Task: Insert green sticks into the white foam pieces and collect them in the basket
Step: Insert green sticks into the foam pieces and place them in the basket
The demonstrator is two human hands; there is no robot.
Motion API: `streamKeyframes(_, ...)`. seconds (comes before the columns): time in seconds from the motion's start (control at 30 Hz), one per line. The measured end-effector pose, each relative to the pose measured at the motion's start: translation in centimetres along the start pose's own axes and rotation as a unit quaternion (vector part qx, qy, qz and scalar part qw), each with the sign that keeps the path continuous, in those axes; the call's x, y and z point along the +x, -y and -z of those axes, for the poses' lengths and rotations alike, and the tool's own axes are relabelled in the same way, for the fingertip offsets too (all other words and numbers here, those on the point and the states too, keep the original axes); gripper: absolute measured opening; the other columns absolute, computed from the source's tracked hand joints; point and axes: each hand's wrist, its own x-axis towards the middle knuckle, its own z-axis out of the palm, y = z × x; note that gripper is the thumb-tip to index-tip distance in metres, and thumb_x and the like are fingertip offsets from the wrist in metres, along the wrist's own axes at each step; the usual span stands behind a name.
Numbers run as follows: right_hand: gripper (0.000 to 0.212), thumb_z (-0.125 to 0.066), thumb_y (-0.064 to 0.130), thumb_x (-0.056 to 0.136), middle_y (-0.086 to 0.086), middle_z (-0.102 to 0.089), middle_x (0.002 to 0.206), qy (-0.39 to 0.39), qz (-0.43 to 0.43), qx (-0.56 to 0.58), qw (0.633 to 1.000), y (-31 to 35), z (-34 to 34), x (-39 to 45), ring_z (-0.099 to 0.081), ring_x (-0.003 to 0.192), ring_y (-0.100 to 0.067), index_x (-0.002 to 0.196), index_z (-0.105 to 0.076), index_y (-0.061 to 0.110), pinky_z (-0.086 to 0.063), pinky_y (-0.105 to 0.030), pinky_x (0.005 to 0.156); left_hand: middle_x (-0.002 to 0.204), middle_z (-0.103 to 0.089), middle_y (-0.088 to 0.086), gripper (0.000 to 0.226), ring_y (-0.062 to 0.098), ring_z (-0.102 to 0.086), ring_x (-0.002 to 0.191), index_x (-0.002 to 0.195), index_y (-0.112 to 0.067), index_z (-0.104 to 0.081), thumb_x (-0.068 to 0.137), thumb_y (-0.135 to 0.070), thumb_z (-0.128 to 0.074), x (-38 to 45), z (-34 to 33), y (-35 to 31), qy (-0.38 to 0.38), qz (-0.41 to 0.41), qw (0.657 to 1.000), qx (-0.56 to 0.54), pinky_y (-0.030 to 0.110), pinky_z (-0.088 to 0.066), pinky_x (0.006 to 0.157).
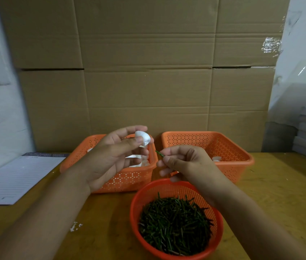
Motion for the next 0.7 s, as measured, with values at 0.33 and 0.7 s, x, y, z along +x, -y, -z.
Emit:
streamKeyframes(0.33, 0.011, -0.064, 0.01, 0.094, -0.007, -0.077, 0.082, -0.025, 0.024, 0.005, 0.999, 0.23, -0.17, -0.03, -0.072, 0.07, -0.014, 0.086, -0.071, 0.011, -0.053, -0.02, 0.054, 0.1, -0.074, 0.001, 0.039, 0.014, -0.067, 0.089, 0.105, -0.017, -0.068, 0.068, -0.02, -0.081, -0.22, -0.54, 0.16, -0.027, -0.005, 0.998, 0.056, 0.022, -0.056, 0.067)
streamKeyframes(0.7, 0.01, -0.063, 0.009, 0.095, -0.008, -0.076, 0.081, -0.014, 0.021, -0.027, 0.999, 0.32, -0.15, -0.08, -0.071, 0.069, -0.015, 0.089, -0.072, 0.007, -0.051, -0.02, 0.054, 0.111, -0.073, 0.004, 0.028, 0.013, -0.06, 0.08, 0.1, -0.026, -0.076, 0.074, -0.022, -0.085, -0.14, -0.33, 0.58, -0.003, -0.005, 0.993, 0.115, 0.023, -0.055, 0.07)
